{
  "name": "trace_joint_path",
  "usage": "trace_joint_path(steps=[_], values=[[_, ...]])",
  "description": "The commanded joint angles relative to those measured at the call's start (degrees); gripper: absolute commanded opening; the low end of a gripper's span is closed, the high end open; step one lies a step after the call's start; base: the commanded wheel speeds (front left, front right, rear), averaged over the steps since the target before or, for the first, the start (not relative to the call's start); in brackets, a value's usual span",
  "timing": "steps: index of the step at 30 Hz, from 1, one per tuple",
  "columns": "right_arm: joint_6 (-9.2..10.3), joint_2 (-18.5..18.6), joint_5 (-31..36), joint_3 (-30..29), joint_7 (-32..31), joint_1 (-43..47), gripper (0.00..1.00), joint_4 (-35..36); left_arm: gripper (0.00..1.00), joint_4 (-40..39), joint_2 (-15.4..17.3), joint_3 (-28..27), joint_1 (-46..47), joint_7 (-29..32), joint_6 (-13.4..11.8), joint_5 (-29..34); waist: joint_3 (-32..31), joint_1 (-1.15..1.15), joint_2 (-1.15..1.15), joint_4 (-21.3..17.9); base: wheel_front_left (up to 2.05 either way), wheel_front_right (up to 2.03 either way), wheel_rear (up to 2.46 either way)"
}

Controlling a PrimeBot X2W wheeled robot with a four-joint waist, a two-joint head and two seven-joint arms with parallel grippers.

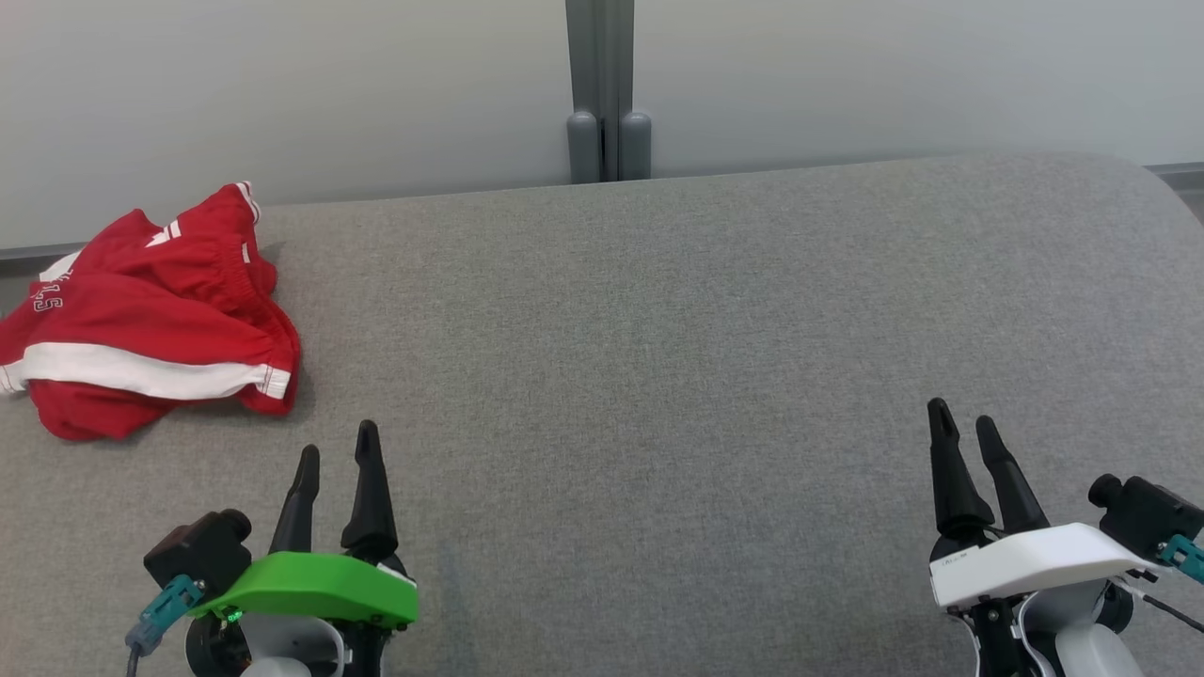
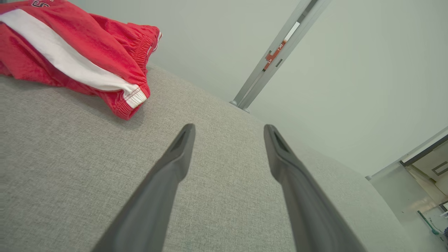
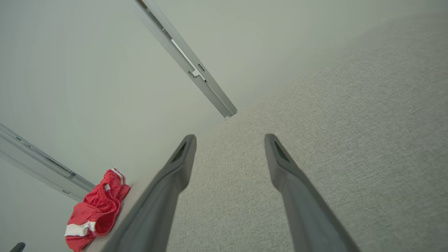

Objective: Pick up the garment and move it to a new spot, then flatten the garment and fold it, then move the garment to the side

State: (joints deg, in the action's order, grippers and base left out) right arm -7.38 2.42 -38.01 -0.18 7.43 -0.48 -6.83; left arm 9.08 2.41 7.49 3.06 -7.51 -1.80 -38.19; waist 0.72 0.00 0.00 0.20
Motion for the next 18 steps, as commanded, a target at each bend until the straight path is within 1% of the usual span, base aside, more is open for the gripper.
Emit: trace_joint_path(steps=[1,18], values=[[-0.14,0.4,2.0,0.2,0.6,-0.1,1.00,0.7,1.00,-0.4,0.4,0.2,-0.1,-0.6,-0.4,2.0,0.0,0.00,0.00,0.0,0.00,0.00,0.00],[-0.16,0.4,13.7,1.7,3.2,0.7,1.00,-0.4,1.00,1.7,0.5,2.2,-0.8,-3.2,-1.9,10.5,-0.4,0.00,0.00,0.2,0.00,0.00,0.00]])
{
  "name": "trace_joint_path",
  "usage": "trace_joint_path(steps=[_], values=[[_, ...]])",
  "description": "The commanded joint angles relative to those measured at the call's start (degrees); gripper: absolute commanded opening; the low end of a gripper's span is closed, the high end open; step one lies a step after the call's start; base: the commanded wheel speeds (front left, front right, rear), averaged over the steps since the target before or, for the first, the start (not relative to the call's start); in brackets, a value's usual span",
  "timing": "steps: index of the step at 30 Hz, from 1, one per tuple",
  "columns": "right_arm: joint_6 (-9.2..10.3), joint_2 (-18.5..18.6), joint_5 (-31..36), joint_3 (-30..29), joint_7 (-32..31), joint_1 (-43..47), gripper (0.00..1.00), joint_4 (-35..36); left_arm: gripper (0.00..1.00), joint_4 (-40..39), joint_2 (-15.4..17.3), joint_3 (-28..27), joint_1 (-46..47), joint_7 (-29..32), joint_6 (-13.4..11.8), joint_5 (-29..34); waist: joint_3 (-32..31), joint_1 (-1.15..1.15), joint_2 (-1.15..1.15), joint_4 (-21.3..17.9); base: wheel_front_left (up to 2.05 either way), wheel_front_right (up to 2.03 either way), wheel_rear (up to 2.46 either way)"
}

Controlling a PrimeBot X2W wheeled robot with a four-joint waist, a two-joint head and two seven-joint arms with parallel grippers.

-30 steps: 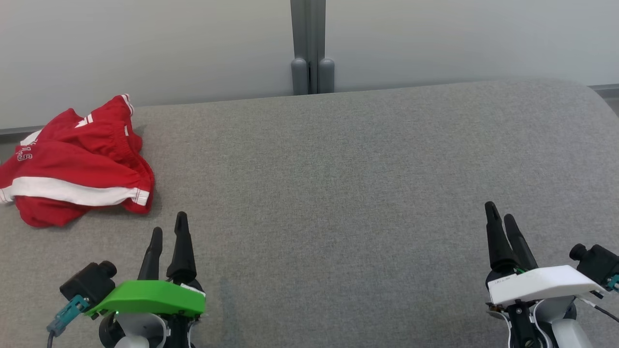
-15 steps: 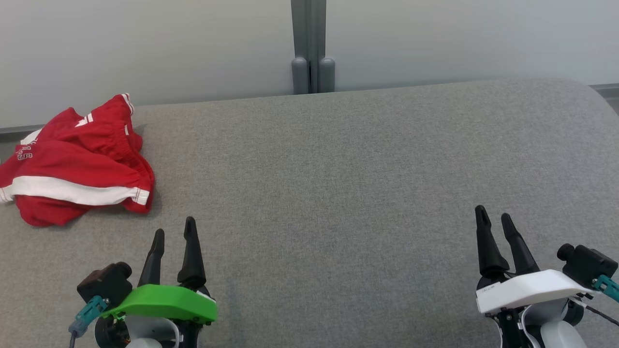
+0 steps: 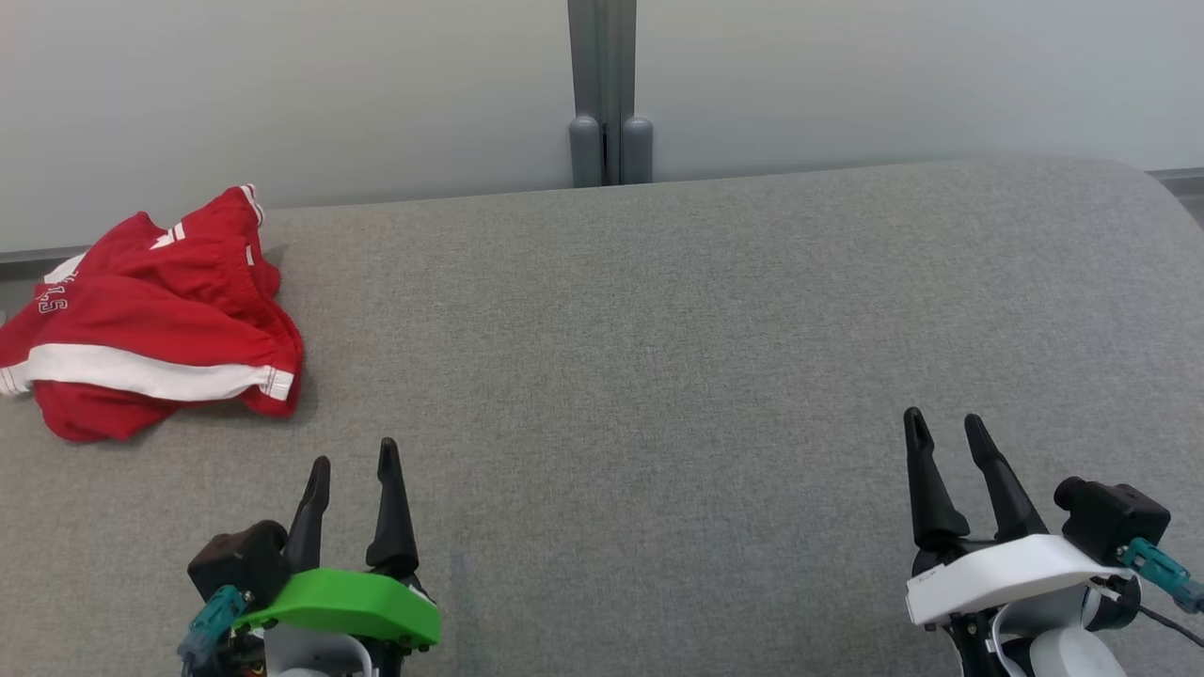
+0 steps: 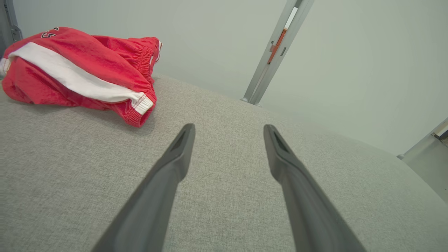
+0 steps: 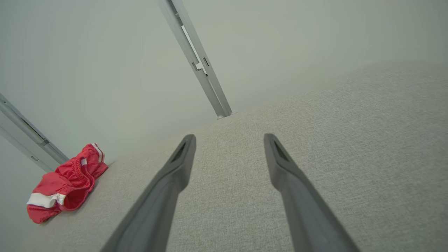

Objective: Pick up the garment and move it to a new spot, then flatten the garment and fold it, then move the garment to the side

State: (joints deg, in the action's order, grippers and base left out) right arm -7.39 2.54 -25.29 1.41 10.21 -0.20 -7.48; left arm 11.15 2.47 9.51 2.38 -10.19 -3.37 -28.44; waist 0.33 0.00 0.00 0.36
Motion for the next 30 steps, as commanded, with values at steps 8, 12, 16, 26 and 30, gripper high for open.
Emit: trace_joint_path(steps=[8,12,16,26,30], values=[[-0.15,0.3,5.3,0.7,1.5,0.8,1.00,-0.4,1.00,0.8,0.5,0.7,-0.7,-1.5,-0.9,3.8,-0.3,0.00,0.00,0.1,0.00,0.00,0.00],[-0.16,0.4,7.3,0.9,2.0,0.8,1.00,-0.7,1.00,1.3,0.5,1.1,-0.7,-2.0,-1.1,5.4,-0.4,0.00,0.00,0.2,0.00,0.00,0.00],[-0.15,0.4,9.4,1.2,2.4,0.7,1.00,-1.0,1.00,1.8,0.5,1.4,-0.7,-2.4,-1.3,6.8,-0.4,0.00,0.00,0.2,0.00,0.00,0.00],[-0.11,0.4,14.0,1.6,3.6,0.7,1.00,-1.5,1.00,2.7,0.6,2.2,-0.7,-3.6,-1.8,10.3,-0.4,0.00,0.00,0.2,0.00,0.00,0.00],[-0.11,0.4,15.5,1.7,4.0,0.8,1.00,-1.5,1.00,3.1,0.6,2.6,-0.7,-4.0,-1.9,11.1,-0.4,0.00,0.00,0.3,0.00,0.00,0.00]])
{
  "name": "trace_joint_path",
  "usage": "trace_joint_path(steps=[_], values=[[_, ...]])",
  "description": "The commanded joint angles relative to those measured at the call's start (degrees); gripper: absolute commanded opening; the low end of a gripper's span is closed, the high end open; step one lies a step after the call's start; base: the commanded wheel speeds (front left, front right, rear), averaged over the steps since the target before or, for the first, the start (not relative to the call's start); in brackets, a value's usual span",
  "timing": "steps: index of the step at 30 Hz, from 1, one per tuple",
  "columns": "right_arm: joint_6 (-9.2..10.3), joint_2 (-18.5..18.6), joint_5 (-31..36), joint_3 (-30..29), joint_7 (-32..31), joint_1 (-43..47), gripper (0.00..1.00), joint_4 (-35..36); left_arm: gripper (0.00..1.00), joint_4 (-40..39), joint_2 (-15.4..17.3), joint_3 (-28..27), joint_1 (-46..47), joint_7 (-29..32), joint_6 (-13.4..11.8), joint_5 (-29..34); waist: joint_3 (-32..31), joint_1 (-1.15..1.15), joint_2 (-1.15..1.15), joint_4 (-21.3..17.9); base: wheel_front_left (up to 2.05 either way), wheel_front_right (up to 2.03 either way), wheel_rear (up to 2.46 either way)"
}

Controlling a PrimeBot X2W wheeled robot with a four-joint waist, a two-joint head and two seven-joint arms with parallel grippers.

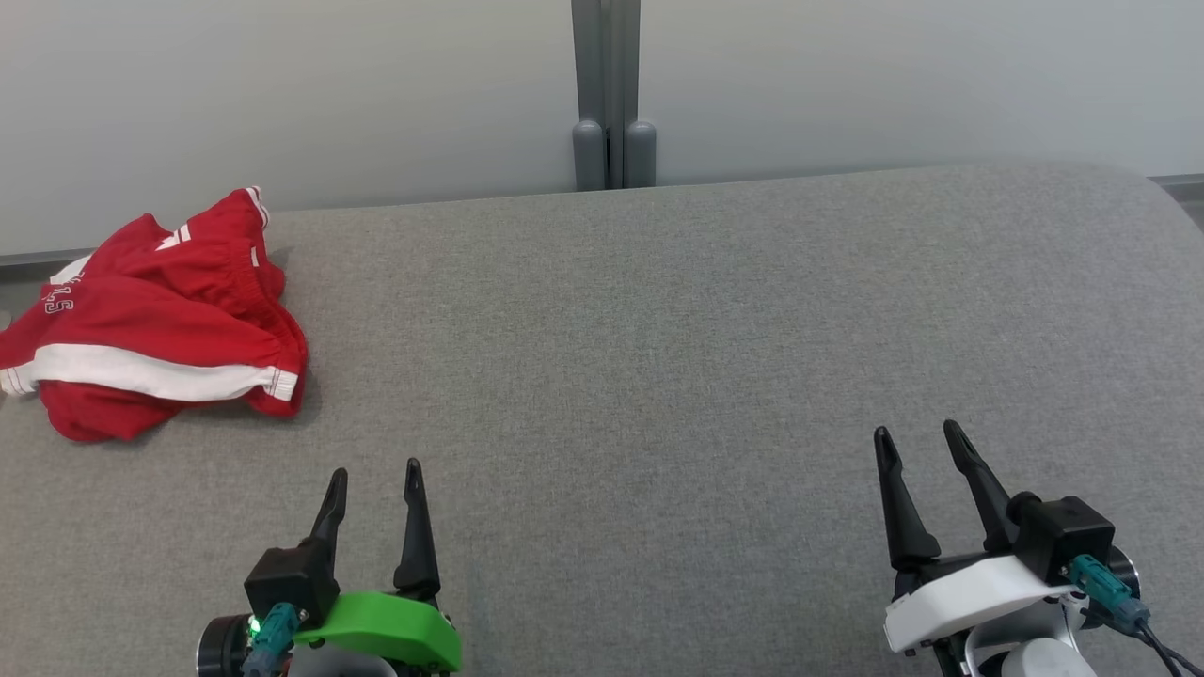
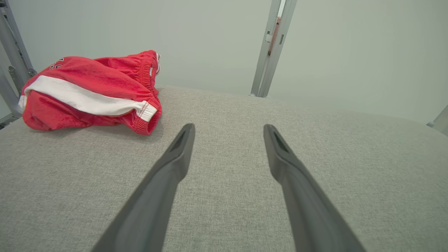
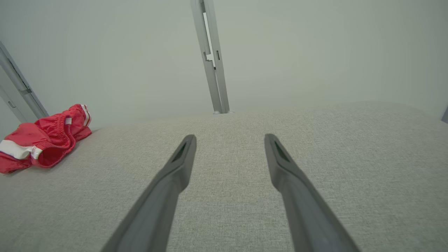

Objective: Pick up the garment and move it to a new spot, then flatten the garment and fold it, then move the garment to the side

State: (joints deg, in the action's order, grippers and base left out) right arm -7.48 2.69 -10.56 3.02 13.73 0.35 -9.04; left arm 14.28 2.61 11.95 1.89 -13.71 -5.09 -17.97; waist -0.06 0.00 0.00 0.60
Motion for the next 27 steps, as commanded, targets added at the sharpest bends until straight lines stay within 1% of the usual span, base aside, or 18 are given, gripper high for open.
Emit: trace_joint_path(steps=[1,12,27], values=[[-0.02,0.3,1.2,0.1,0.6,0.3,1.00,0.1,1.00,0.1,0.4,0.2,-0.2,-0.6,-0.3,0.9,0.0,0.00,0.00,0.0,0.00,0.00,0.00],[-0.03,0.3,5.3,0.6,1.7,0.6,1.00,0.5,1.00,1.0,0.5,0.9,0.0,-1.6,-0.9,4.0,-0.2,0.00,0.00,0.2,0.00,0.00,0.00],[-0.03,0.3,5.1,0.4,1.5,0.3,1.00,0.0,1.00,1.6,0.5,0.4,0.3,-1.5,-0.9,4.0,-0.1,0.00,0.00,0.2,0.00,0.00,0.00]])
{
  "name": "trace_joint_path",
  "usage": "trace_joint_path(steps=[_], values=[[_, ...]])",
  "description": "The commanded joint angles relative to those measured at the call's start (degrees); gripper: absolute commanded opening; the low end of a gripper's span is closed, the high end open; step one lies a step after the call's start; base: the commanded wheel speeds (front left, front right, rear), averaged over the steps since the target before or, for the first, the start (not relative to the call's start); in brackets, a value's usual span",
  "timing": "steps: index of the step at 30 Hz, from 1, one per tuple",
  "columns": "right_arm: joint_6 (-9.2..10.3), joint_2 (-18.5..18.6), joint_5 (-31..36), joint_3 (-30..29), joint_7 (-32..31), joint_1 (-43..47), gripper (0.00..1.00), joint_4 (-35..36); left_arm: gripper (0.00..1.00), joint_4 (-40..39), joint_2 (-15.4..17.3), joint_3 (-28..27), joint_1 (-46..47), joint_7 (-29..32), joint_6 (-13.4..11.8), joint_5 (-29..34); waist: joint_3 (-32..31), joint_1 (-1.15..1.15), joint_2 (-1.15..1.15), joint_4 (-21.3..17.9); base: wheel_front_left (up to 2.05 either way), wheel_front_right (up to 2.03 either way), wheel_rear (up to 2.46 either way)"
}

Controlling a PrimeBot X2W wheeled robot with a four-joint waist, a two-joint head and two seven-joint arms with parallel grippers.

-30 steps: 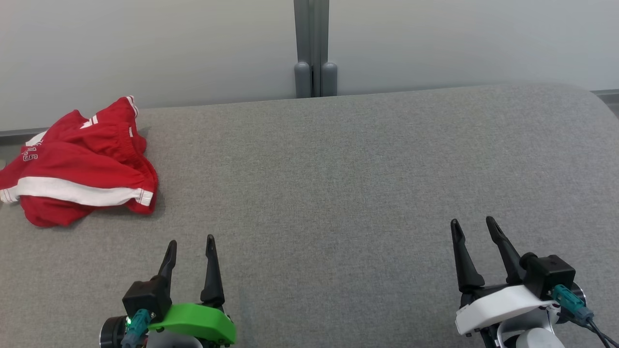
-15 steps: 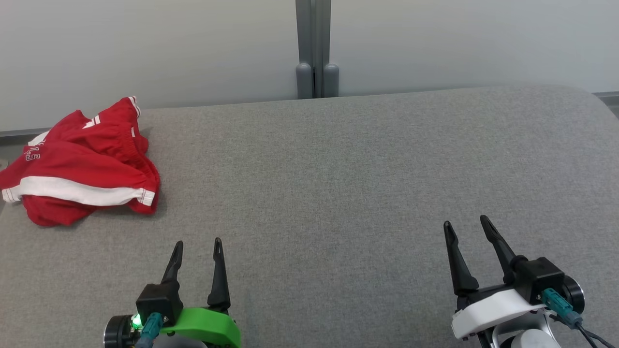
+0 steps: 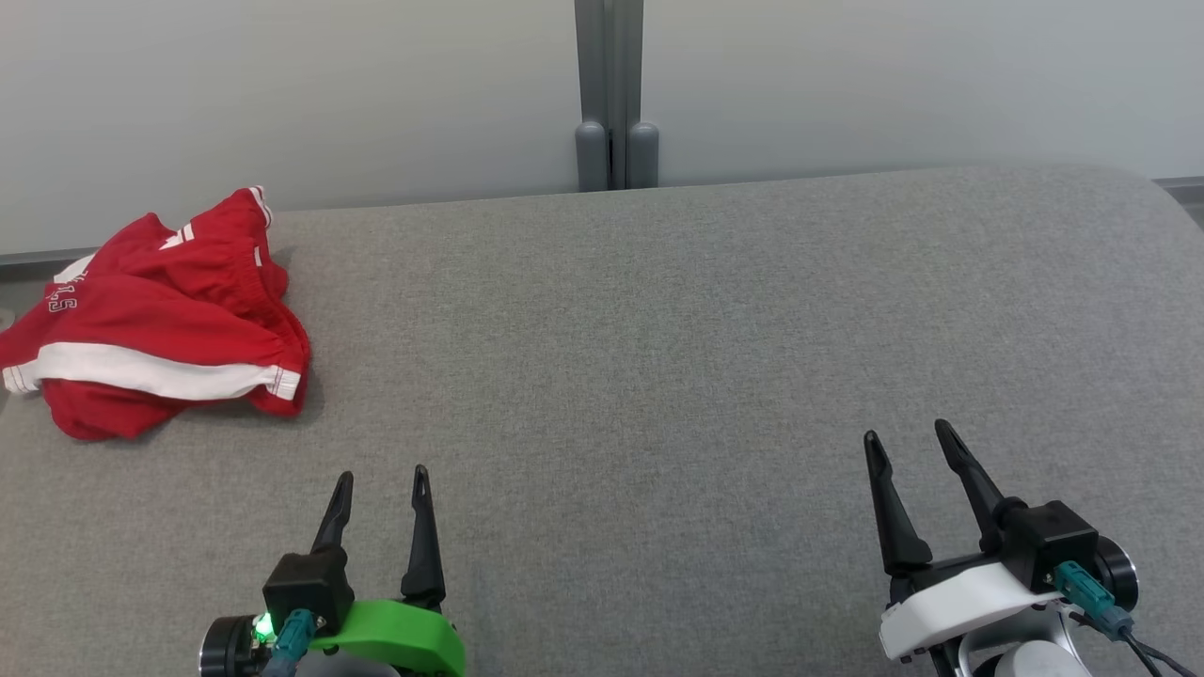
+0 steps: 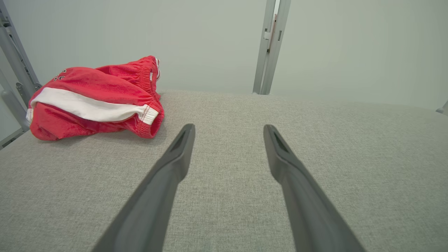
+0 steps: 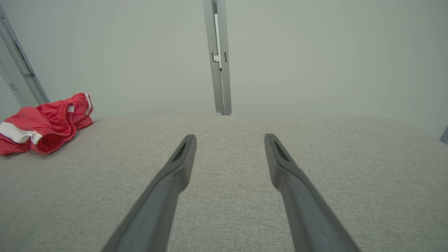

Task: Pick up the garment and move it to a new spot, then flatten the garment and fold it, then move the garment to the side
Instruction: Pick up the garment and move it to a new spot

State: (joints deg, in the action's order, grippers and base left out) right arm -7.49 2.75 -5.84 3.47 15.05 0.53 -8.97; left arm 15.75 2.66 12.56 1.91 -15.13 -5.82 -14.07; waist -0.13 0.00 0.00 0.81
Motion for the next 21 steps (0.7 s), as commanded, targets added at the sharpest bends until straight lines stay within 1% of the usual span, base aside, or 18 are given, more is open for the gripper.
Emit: trace_joint_path(steps=[1,7,10,14,21], values=[[-0.01,0.2,0.4,-0.1,0.2,0.1,1.00,-0.1,1.00,0.2,0.4,-0.2,0.3,0.0,-0.2,0.0,0.0,0.00,0.00,0.0,0.00,0.00,0.00],[-0.01,0.2,0.4,-0.4,0.2,0.3,1.00,0.1,1.00,0.4,0.4,-0.3,0.5,0.0,-0.2,0.1,0.2,0.00,0.00,0.4,0.00,0.00,0.00],[-0.01,0.2,0.6,-1.0,0.2,0.7,1.00,0.7,1.00,0.6,0.4,-0.1,1.0,0.0,-0.2,0.1,0.4,0.00,0.00,1.7,0.00,0.00,0.00],[-0.01,0.2,0.6,-1.3,0.2,1.1,1.00,1.6,1.00,0.4,0.4,0.0,1.7,0.0,-0.3,0.3,0.8,0.00,0.00,5.4,0.00,0.00,0.00],[-0.01,0.2,0.6,-1.3,0.2,-0.1,1.00,2.8,1.00,0.3,0.4,-1.0,2.4,0.0,-0.6,0.9,2.0,0.00,0.00,14.7,0.00,0.00,0.00]])
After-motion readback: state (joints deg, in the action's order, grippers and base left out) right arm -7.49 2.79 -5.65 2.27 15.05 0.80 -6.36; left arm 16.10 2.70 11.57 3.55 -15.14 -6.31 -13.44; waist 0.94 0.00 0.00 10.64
